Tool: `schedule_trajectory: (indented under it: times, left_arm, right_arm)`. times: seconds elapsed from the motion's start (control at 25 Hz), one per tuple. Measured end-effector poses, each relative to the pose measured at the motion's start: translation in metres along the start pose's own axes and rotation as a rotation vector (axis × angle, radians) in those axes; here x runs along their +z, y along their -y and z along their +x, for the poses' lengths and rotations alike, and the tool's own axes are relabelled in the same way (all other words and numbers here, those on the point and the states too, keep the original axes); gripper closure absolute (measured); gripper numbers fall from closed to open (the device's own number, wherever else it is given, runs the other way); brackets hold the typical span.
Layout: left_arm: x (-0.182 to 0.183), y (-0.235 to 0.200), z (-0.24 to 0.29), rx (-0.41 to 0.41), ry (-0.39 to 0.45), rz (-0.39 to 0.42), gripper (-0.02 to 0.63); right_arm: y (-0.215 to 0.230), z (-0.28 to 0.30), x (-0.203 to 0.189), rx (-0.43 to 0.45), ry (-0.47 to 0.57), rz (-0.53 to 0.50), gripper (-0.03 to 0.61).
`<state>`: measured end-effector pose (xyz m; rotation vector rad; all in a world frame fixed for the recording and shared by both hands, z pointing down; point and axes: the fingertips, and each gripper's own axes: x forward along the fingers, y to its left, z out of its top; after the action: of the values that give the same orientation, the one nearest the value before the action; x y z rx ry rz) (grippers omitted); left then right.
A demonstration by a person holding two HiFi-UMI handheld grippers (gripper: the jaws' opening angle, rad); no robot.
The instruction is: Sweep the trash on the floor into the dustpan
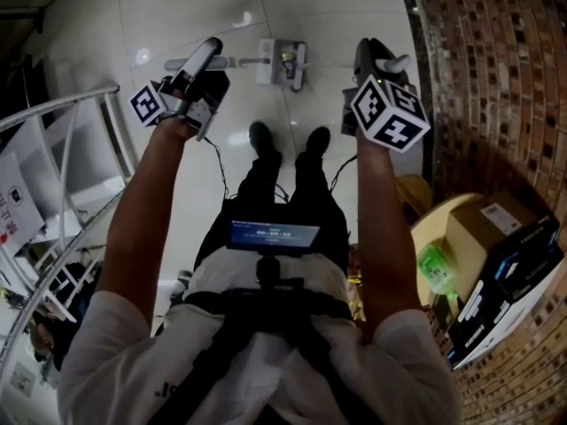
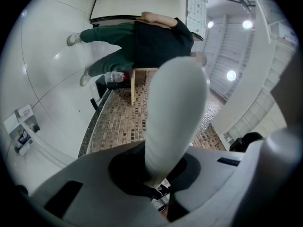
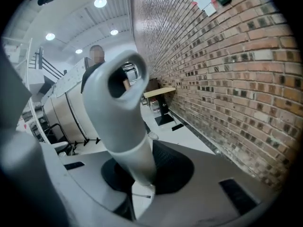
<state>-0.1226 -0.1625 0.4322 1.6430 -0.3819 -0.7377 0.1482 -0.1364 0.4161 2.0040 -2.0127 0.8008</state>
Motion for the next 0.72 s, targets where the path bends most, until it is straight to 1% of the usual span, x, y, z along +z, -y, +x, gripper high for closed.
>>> schedule_trajectory:
  times: [0.16, 0.32, 0.52, 0.6, 0.72]
  left_arm:
    - [-0.004, 0.002, 0.004, -0.007, -0.002, -0.007, 0.592]
    - [-0.005, 0.001, 0.006, -0.009, -0.002, -0.010, 0.591]
    - [-0.003, 0.001, 0.006, -0.011, 0.004, -0.011, 0.591]
    - [-0.002, 0.001, 0.005, -0.009, 0.008, -0.012, 0.591]
    - [0.001, 0.001, 0.004, -0.004, 0.018, -0.003, 0.592]
  right_arm:
    - [-0.021, 0.000, 0.004, 0.057, 0.000, -0.020, 0.534]
    - [-0.033, -0.004, 0.004, 0.098, -0.013, -0.027, 0.534]
    - [-0.047, -0.009, 0.001, 0.158, -0.034, -0.064, 0.534]
    - [-0.050, -0.012, 0.002, 0.171, -0.034, -0.095, 0.534]
    - [-0.052, -0.018, 0.010, 0.161, -0.015, -0.175, 0.535]
